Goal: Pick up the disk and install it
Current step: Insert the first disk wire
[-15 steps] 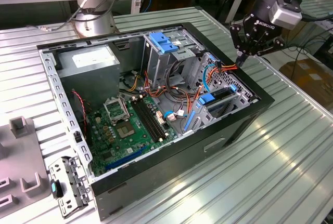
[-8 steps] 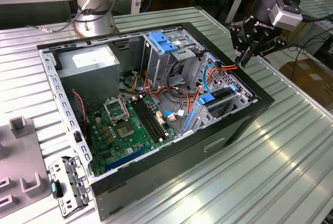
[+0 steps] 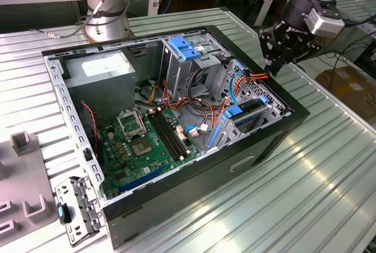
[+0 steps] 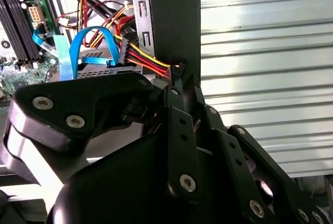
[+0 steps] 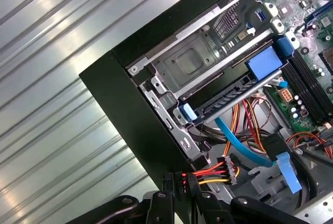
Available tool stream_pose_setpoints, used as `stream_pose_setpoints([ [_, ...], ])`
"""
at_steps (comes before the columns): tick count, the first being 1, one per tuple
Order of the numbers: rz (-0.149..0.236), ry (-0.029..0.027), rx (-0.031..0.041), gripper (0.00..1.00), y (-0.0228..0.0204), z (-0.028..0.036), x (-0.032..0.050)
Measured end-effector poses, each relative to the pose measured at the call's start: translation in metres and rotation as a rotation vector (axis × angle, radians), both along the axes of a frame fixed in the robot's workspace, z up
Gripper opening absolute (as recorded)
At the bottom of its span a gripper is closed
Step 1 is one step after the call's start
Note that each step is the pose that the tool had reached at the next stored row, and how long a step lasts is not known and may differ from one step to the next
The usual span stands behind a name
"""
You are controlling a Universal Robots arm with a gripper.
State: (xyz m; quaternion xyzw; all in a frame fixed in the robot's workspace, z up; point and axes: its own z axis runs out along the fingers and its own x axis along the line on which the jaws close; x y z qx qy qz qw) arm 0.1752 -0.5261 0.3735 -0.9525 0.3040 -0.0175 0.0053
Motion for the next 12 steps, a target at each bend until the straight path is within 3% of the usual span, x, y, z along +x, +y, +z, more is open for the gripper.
stream_pose_setpoints([
  [3,0.005,-0.0003,-0.0014,0.25,0.0,-0.0001,-0.0002],
  [4,0.01,-0.0008,-0.0015,0.31,0.0,-0.0004,-0.0005],
  [5,0.022,-0.0017,-0.0016,0.31,0.0,-0.0019,-0.0009],
  [10,0.041,-0.0115,-0.0052,0.31,0.0,-0.0066,-0.0012],
  [11,0.042,-0.0129,-0.0055,0.3,0.0,-0.0068,-0.0014],
  [12,0.044,-0.0129,-0.0053,0.24,0.0,-0.0021,-0.0014],
])
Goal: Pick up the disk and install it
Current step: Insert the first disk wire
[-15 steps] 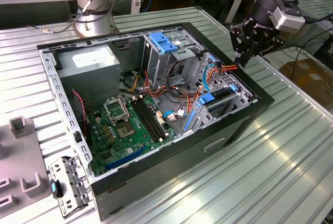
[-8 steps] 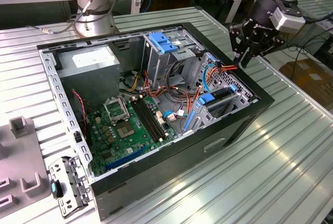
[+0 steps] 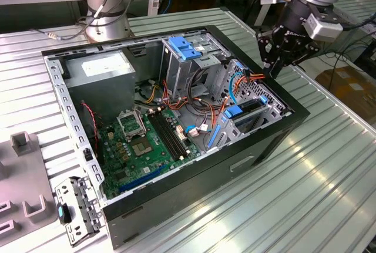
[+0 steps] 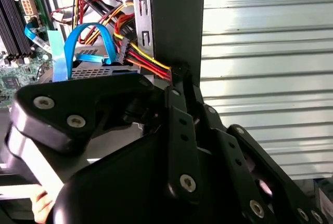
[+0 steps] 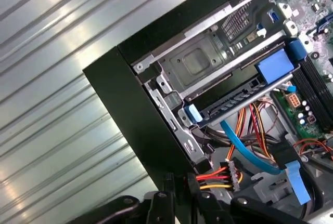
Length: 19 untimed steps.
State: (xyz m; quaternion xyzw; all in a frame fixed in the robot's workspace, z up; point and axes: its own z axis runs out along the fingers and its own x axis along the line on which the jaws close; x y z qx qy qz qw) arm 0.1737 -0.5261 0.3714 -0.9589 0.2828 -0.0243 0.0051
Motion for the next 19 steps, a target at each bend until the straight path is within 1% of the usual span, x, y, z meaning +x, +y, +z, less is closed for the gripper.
stream_pose_setpoints([
  [1,0.001,-0.0001,-0.0005,0.17,0.0,0.0028,0.0],
  [8,0.001,-0.0001,-0.001,0.16,0.0,0.0029,0.0],
  [9,-0.004,-0.0001,-0.0009,0.16,0.0,0.0028,-0.0007],
  [12,-0.041,-0.0001,-0.001,0.16,0.0,0.0024,-0.0026],
  [15,-0.069,-0.0001,-0.001,0.16,0.0,0.0024,-0.0038],
  [17,-0.076,-0.0001,-0.001,0.16,0.0001,0.0024,-0.0063],
  [19,-0.076,-0.0001,-0.001,0.16,0.0,0.0024,-0.0143],
])
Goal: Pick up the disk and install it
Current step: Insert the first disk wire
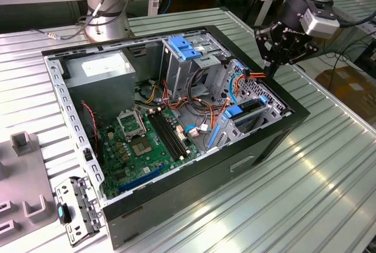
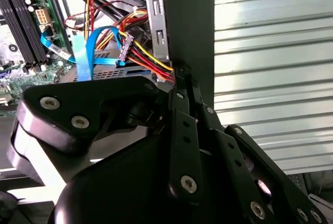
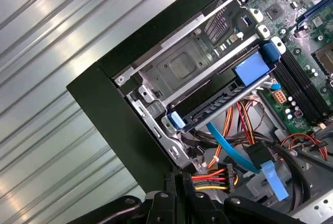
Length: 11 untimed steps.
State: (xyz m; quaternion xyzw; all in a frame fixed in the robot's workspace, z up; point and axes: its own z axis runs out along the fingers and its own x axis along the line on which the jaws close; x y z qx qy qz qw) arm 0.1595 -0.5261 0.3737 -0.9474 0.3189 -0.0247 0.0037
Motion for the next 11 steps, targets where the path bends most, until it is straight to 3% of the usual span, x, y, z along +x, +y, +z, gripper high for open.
stream_pose_setpoints([
  [5,-0.012,-0.0001,0.0001,0.16,-0.0001,-0.0001,-0.0079],
  [11,-0.1,-0.0001,0.0,0.16,0.0,-0.0002,-0.0079],
])
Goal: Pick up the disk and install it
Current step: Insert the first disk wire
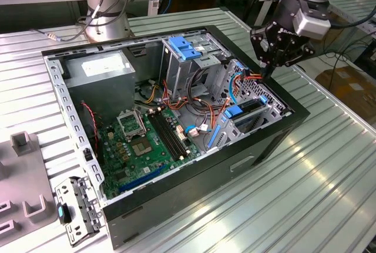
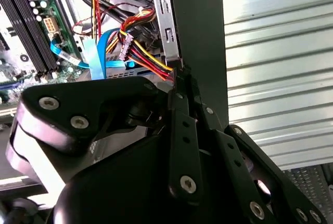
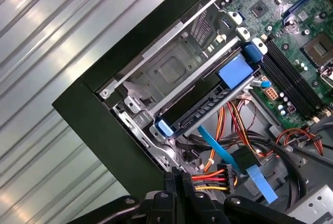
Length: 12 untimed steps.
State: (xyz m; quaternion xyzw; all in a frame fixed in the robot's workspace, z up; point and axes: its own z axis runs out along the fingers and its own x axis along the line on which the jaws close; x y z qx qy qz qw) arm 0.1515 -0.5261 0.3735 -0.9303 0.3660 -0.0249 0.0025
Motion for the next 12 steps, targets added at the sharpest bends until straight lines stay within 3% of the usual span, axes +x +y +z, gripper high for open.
stream_pose_setpoints([
  [3,-0.04,0.0,0.0,0.16,0.0,-0.0001,0.0],
  [8,-0.053,-0.0002,0.0,0.16,-0.0004,-0.0003,-0.0097],
  [12,-0.126,-0.0002,-0.0006,0.16,-0.0004,-0.0008,-0.0097],
])
